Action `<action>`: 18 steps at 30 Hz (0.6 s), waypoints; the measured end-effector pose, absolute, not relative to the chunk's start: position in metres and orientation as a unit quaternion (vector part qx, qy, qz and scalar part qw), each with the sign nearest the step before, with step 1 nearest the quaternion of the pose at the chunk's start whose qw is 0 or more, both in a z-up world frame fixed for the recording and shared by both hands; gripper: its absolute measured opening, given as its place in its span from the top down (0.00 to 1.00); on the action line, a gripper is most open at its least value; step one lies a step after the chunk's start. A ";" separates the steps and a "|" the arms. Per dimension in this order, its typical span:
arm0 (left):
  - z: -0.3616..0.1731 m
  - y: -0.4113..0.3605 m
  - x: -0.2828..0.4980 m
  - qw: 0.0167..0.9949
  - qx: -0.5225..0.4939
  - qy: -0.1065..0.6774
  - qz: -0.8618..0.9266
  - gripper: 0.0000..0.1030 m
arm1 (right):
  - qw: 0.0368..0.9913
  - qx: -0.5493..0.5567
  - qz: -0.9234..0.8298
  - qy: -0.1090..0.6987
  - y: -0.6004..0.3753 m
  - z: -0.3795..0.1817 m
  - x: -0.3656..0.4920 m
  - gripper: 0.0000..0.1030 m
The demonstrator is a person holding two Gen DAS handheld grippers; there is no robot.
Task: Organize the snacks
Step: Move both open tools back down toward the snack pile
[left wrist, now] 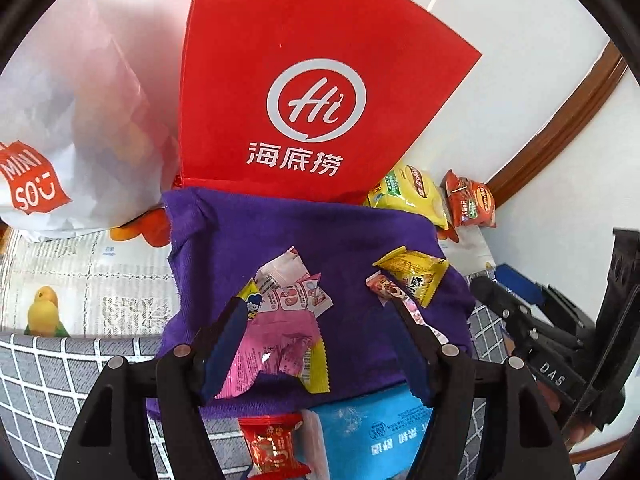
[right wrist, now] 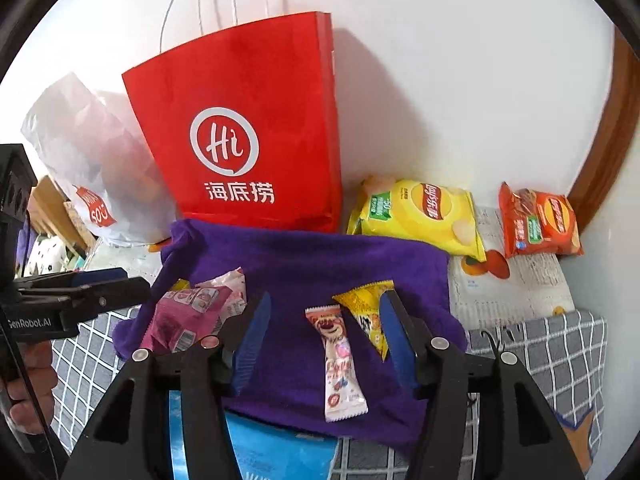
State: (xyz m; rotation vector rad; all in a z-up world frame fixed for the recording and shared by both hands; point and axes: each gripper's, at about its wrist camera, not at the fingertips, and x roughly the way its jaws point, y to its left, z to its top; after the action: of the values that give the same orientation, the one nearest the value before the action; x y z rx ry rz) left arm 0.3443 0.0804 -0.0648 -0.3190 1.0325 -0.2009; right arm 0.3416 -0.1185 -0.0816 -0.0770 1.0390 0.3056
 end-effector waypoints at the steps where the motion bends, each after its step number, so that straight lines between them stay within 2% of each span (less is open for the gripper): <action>1: -0.063 0.080 0.343 0.853 -0.153 0.490 -0.096 0.33 | 0.857 -0.036 0.139 0.495 -0.120 -0.080 0.338 0.44; 10: -0.031 0.080 0.320 0.866 -0.167 0.457 -0.117 0.33 | 0.860 -0.044 0.035 0.508 -0.147 -0.059 0.298 0.31; 18: -0.004 0.068 0.299 0.883 -0.144 0.430 -0.124 0.33 | 0.865 -0.033 0.026 0.501 -0.165 -0.052 0.260 0.28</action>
State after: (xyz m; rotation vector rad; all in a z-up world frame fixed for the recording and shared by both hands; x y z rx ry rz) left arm 0.2994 0.0676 -0.0043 -0.2998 0.8958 -0.2578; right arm 0.2600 -0.1651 -0.0521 -0.0698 1.0489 0.0542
